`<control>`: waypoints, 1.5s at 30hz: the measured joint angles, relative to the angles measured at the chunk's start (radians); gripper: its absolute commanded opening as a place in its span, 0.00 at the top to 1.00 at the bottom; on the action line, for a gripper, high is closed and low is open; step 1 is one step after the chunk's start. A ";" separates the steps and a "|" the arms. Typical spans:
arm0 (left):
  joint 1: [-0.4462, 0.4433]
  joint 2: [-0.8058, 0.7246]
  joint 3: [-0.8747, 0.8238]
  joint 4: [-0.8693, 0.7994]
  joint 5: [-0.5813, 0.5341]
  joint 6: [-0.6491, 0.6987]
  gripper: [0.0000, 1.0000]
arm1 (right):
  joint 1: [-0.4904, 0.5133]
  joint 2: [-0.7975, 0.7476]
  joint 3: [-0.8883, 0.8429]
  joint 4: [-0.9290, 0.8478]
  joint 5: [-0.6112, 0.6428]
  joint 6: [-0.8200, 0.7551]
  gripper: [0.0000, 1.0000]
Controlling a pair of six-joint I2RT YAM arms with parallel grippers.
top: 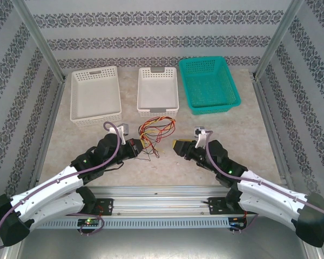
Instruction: Untangle the cables
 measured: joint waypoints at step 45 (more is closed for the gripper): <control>-0.019 -0.104 0.047 -0.200 0.026 0.139 1.00 | -0.161 -0.116 0.124 -0.375 0.228 -0.079 1.00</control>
